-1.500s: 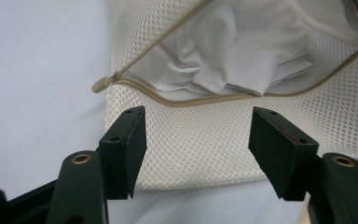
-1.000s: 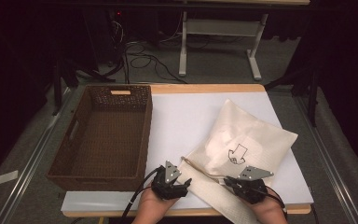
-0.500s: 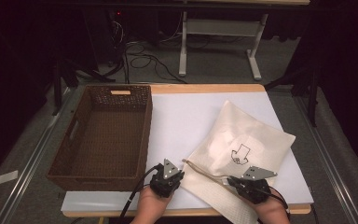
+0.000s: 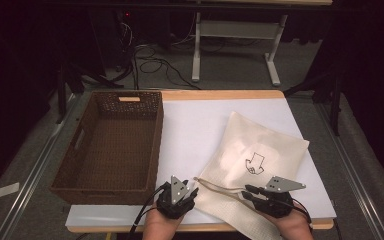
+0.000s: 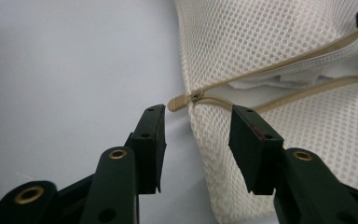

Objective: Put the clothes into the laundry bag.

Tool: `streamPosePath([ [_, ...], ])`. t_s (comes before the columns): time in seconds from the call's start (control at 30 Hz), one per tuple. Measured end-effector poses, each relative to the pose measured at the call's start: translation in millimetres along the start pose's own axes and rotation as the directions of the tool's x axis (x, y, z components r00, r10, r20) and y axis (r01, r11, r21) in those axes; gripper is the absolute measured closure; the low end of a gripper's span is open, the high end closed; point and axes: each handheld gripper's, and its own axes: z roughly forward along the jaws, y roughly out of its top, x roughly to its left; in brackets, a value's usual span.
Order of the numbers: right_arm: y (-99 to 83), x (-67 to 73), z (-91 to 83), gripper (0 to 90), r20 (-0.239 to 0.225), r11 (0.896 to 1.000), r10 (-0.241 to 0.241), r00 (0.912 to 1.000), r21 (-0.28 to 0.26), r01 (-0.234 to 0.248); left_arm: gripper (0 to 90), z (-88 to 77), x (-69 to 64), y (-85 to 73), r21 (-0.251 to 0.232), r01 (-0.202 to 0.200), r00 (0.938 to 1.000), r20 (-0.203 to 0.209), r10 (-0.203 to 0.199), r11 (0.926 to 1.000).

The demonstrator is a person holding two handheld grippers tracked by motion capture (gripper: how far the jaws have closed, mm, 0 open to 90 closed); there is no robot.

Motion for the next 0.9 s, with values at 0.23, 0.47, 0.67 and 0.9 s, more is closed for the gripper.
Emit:
streamPosePath([
  [0.23,5.2,8.1,-18.8,63.4,-0.028,0.996,0.003,0.9996,-0.085,-0.005,53.1,3.3,-1.6,6.3,-0.025,-0.015,0.9999,0.001,0.015,0.9996],
  [0.47,1.7,5.5,-29.8,61.8,0.014,0.993,0.033,0.9993,-0.111,-0.031,53.1,4.7,1.1,14.7,-0.07,-0.001,1.0,0.01,0.001,0.9976],
  [0.67,-4.8,-5.9,-39.9,62.0,0.1,0.989,0.087,0.9912,-0.125,-0.074,48.8,22.4,7.0,28.7,-0.09,0.039,0.9978,0.056,-0.034,0.9952],
  [0.9,-21.3,-25.5,-58.8,55.1,0.253,0.982,0.168,0.9528,-0.123,-0.141,39.3,51.0,12.0,28.0,0.018,0.072,0.986,0.15,-0.074,0.9973],
])
